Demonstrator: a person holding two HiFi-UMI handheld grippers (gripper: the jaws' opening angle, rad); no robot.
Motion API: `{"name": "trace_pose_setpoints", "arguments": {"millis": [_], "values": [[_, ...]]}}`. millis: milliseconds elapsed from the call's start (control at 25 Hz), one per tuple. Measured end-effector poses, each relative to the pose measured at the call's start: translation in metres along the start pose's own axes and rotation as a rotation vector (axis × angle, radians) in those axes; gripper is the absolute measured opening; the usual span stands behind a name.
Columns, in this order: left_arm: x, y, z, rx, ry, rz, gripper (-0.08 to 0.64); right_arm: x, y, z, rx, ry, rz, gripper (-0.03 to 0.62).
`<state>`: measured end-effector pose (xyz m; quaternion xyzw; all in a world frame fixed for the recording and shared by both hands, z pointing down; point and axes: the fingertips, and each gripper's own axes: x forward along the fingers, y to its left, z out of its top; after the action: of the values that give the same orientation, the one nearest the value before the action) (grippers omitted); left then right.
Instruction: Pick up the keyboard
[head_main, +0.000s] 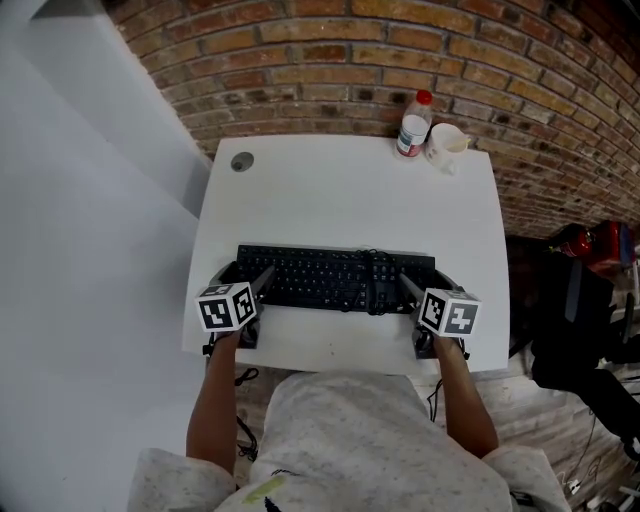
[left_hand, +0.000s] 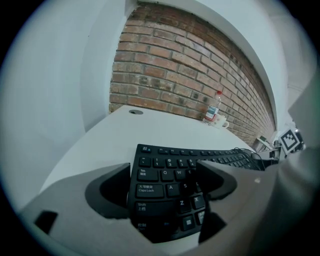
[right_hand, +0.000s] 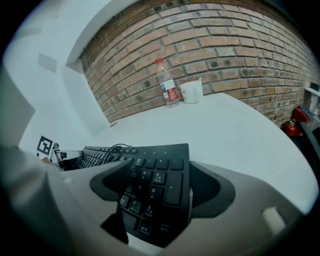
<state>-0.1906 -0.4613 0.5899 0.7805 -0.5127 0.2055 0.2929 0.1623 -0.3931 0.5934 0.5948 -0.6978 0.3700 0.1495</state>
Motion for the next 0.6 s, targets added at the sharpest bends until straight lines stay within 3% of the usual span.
{"name": "trace_pose_setpoints", "arguments": {"millis": [280, 600], "values": [[-0.012, -0.001, -0.001, -0.004, -0.024, 0.015, 0.407, -0.003, 0.003, 0.003, -0.021, -0.010, 0.001, 0.374], [-0.033, -0.006, 0.025, 0.035, -0.100, 0.012, 0.408, -0.018, 0.016, 0.018, -0.026, -0.069, 0.012, 0.376]]}}
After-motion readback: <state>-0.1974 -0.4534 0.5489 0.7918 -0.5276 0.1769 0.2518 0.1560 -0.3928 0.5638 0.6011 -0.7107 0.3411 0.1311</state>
